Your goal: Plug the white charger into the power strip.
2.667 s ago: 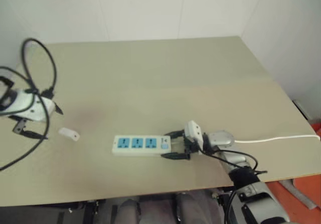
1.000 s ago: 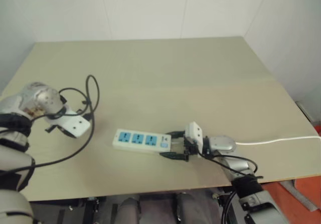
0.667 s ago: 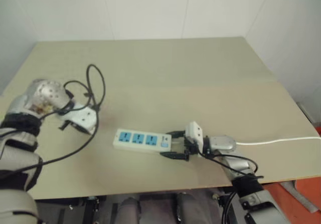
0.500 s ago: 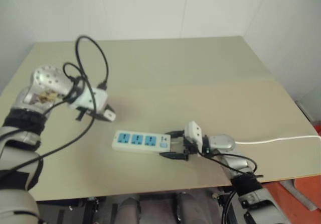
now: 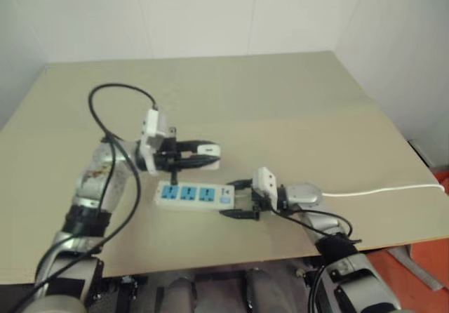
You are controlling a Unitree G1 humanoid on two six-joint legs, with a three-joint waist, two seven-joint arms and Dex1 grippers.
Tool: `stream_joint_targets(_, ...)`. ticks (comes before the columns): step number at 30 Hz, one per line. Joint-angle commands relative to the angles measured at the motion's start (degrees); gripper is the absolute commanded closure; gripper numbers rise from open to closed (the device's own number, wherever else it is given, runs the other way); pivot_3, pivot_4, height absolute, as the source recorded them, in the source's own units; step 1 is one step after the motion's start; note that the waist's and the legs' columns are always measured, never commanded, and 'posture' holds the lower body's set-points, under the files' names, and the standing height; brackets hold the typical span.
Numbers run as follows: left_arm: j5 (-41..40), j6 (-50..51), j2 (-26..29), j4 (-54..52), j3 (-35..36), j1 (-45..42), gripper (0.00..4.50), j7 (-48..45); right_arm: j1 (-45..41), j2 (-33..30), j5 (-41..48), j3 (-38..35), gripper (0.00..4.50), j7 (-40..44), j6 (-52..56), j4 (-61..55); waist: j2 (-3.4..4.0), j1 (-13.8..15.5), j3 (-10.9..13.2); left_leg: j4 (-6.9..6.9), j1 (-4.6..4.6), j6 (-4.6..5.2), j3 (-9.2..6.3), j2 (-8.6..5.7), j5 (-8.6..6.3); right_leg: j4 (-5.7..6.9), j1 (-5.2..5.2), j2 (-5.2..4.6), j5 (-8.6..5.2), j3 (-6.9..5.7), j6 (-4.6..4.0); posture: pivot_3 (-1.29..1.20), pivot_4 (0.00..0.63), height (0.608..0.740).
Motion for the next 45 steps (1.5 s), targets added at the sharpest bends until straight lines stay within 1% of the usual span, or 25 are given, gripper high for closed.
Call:
stream_joint_targets(1,-1.5,3.9,-0.7,-3.3,1.2,0.4,3.47,1.4,-0.3,0.6,-0.2,1.0,1.09,0.3,-0.8,0.6,0.0,0.1,0.0,0.0,0.03,-0.03,0.0,-0.01,0.02,0.02,0.02,0.0,0.0,0.0,0.0,0.0,0.15,0.74)
stream_joint_targets(4,-0.3,5.4,-1.0,-2.1,0.0,0.7,3.47,-0.4,-0.4,0.6,-0.3,1.0,1.09,0.4,-0.6,0.7,0.0,0.0,0.0,0.0,0.11,-0.08,0.0,-0.04,0.04,0.05,0.09,0.0,0.0,0.01,-0.01,0.0,0.15,0.74)
stream_joint_targets(6,1.9,3.9,-0.8,-0.5,-1.2,0.7,3.47,-2.7,-0.4,0.6,-0.4,1.1,1.09,0.3,-0.5,0.6,0.0,0.0,0.0,-0.01,0.13,-0.08,0.0,-0.04,0.04,0.03,0.11,0.0,0.0,0.02,-0.01,0.0,0.15,0.74)
stream_joint_targets(10,3.3,3.6,-0.6,1.8,-1.7,0.0,3.47,-6.5,-0.3,0.5,-0.4,1.1,1.09,0.3,-0.4,0.5,0.0,0.0,0.0,-0.02,0.13,-0.08,0.0,-0.04,0.05,0.01,0.11,0.0,0.0,0.02,-0.01,0.0,0.15,0.74)
stream_joint_targets(17,6.3,-0.1,-1.1,6.0,-2.6,-0.9,3.47,-13.1,0.2,0.3,-0.3,1.1,1.09,0.0,0.1,-0.3,0.0,0.0,0.0,-0.03,0.13,-0.08,0.0,-0.04,0.04,-0.01,0.11,0.01,0.0,0.02,-0.01,0.0,0.15,0.74)
stream_joint_targets(30,11.2,-9.1,-3.7,13.4,-2.1,-1.5,3.47,-15.6,0.6,-0.1,-0.2,0.9,1.09,-0.2,0.4,-0.9,0.0,0.0,0.0,-0.04,0.09,-0.08,0.0,-0.05,0.04,-0.05,0.1,0.0,0.0,0.02,-0.01,0.0,0.15,0.74)
stream_joint_targets(35,12.6,-11.6,-3.6,15.6,-2.2,-1.6,3.47,-16.5,0.8,-0.4,-0.2,0.9,1.09,-0.2,0.7,-1.2,0.0,0.0,0.0,-0.04,0.07,-0.07,0.0,-0.04,0.04,-0.08,0.1,0.0,0.0,0.02,0.0,0.0,0.15,0.74)
stream_joint_targets(45,13.3,-12.9,-2.5,17.0,-1.9,-1.2,3.47,-17.6,0.9,-0.4,-0.2,0.9,1.09,-0.3,0.9,-1.5,-0.01,0.0,0.0,-0.07,0.07,-0.07,0.0,-0.04,0.04,-0.12,0.1,0.0,0.0,0.02,0.0,0.0,0.15,0.74)
